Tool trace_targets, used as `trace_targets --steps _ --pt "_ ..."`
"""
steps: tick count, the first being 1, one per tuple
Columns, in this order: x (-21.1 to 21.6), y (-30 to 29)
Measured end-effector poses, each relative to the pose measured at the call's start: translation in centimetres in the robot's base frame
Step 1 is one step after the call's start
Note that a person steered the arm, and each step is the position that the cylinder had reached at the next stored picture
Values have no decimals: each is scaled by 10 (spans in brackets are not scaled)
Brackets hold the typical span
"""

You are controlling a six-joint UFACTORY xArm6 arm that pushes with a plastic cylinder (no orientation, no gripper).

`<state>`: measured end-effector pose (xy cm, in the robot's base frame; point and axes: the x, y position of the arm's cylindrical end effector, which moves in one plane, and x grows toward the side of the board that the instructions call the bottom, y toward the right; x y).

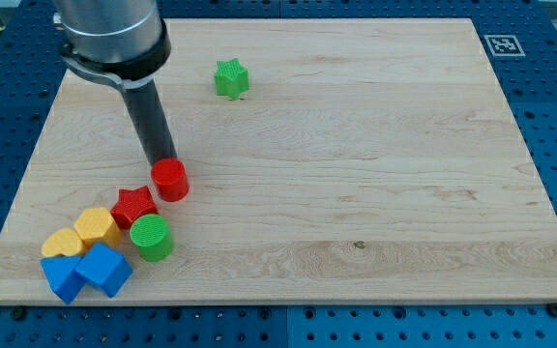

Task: Push the red circle towards the red star

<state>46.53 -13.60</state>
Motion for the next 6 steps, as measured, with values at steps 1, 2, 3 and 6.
trace_targets --steps 1,2,3,6 --pt "-9 16" --pt "-5 34" --pt "5 34" --pt "7 34"
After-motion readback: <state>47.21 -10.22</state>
